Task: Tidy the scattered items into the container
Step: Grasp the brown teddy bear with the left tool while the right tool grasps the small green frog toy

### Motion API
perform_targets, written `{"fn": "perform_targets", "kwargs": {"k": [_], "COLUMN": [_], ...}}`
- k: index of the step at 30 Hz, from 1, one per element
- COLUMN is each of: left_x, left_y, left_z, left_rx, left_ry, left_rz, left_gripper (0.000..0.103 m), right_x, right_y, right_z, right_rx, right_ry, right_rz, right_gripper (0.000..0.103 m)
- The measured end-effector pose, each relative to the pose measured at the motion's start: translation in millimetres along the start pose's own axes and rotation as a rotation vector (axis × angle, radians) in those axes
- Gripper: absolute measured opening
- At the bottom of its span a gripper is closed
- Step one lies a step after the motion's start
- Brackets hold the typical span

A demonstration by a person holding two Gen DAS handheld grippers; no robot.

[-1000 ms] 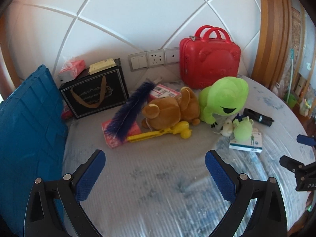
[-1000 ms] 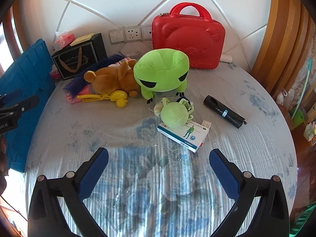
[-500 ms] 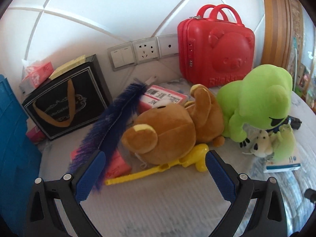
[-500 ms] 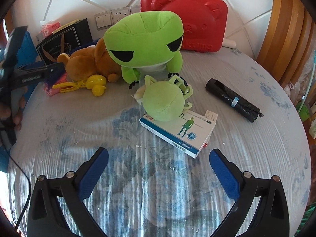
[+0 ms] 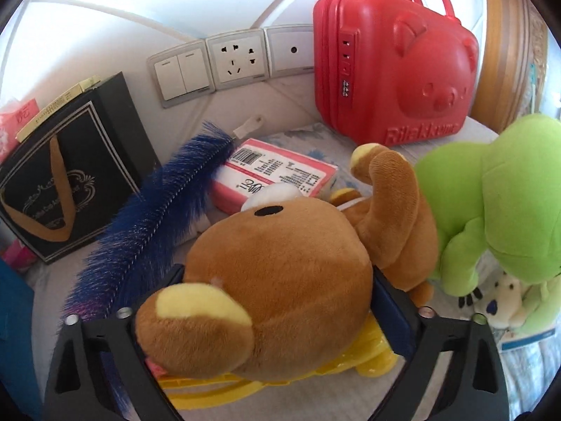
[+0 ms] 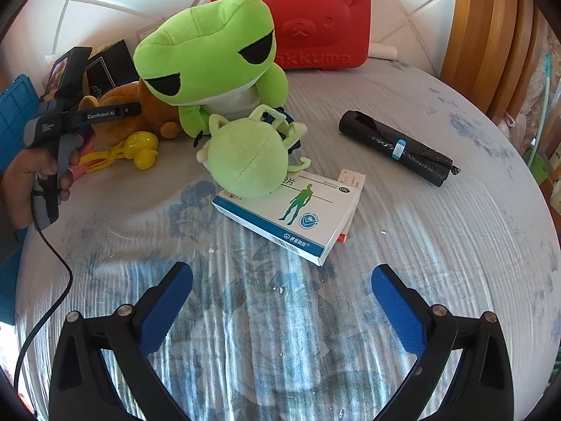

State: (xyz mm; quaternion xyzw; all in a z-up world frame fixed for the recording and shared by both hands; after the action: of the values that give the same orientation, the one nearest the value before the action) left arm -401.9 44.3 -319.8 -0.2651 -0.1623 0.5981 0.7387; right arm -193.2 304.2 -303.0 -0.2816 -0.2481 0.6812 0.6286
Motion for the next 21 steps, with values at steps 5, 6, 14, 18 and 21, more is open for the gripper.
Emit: {"fn": "perform_targets", "kwargs": {"k": [5, 6, 14, 18, 21], "left_x": [4.8, 4.0, -13.8, -28.1, -35.8], "left_y": [-15.5, -20.1, -74.3, -104.2, -124.2], "left_z": [-4.0, -4.3, -12.6, -26.3, -37.0], "left_rx": [-0.008, -0.003, 0.052, 0.05, 0.038], "left_ry": [0.02, 0.01, -0.055, -0.095, -0.116], "left_rz": [0.011, 0.008, 0.026, 0.049, 0.063], "left_gripper": [0.08, 0.079, 0.079, 0.079, 0.079], "right_x": [1.7, 2.0, -2.1, -14.2, -25.6], "right_y": [10.9, 13.5, 40.3, 55.3, 71.5], "right_z": [5.0, 6.6, 26.7, 39.8, 45.3], "right_rx": [0.001, 0.003, 0.025, 0.047, 0.044], "right_ry": [-0.017, -0.024, -0.087, -0.111, -0.122], "right_rz": [0.0, -0.001, 0.026, 0.072, 0.085], "right_gripper": [0.103, 0.103, 0.103, 0.103, 0.103]}}
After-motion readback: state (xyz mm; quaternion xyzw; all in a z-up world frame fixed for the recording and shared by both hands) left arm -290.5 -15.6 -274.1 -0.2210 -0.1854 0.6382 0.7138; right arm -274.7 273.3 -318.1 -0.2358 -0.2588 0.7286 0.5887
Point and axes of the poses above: each gripper's, at about its wrist camera, not at the fingertips, and y roughly the way its jaws point, x to its right, z to its top, the point moved 1 cm from there along y, roughly the way its jaws point, and after that the axes turned 13 degrees about x, right-handed, at the moved point
